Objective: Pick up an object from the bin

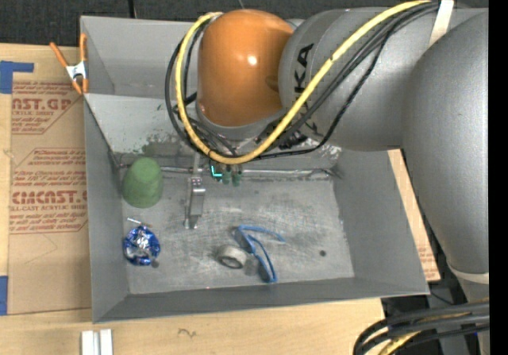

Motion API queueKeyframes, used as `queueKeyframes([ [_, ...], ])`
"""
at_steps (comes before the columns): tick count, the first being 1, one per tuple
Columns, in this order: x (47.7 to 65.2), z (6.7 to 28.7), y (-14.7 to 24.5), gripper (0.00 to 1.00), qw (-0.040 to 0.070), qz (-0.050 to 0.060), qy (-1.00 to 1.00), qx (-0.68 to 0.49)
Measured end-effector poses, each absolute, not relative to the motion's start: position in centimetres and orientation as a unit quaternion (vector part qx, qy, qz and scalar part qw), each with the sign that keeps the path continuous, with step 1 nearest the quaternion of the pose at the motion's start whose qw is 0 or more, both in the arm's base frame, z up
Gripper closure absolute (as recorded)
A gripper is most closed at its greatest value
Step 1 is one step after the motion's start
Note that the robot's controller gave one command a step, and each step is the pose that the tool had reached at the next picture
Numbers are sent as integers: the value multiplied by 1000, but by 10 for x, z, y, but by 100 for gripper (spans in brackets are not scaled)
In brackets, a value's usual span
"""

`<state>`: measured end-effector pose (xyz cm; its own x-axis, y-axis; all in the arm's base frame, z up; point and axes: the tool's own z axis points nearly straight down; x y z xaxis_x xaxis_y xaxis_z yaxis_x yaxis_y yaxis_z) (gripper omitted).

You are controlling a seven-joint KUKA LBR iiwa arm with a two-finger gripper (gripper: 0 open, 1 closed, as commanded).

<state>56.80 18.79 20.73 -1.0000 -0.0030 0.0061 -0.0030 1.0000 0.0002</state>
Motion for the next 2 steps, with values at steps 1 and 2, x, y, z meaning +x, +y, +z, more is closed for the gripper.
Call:
queueKeyframes([
  [1,513,72,196,0,2,0,-999,46],
  [2,503,73,247,0,0,-2,-998,67],
])
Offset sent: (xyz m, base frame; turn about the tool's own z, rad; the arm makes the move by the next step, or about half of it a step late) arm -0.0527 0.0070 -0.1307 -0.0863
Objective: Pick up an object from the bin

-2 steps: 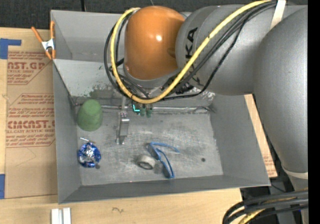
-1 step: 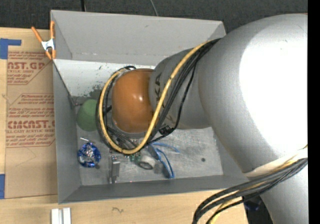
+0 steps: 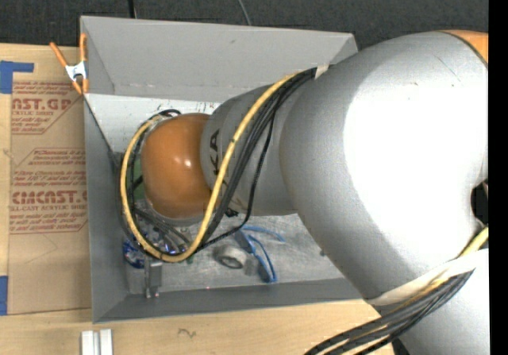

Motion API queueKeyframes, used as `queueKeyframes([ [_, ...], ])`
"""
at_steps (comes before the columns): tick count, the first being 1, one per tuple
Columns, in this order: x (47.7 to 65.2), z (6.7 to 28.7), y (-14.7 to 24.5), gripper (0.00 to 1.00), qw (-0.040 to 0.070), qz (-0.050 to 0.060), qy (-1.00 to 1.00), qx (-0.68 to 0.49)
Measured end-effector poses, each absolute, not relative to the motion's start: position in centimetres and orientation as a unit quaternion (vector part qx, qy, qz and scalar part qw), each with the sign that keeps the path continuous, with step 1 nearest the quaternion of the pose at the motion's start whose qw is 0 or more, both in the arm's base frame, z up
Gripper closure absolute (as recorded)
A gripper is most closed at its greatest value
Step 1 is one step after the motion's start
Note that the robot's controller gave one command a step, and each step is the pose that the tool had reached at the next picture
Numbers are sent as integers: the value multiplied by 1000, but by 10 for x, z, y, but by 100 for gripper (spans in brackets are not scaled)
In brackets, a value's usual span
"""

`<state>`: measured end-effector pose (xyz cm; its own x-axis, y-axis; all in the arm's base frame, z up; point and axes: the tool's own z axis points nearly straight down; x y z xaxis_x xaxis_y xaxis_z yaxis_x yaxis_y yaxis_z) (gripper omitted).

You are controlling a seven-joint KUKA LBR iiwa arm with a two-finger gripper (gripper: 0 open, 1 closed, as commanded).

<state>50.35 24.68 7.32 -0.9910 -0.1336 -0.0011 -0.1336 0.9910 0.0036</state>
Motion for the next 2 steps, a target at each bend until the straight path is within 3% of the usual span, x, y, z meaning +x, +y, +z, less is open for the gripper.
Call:
queueKeyframes([
  [1,505,74,245,100,1,2,998,-65],
  [2,527,302,247,100,6,2,998,-70],
])
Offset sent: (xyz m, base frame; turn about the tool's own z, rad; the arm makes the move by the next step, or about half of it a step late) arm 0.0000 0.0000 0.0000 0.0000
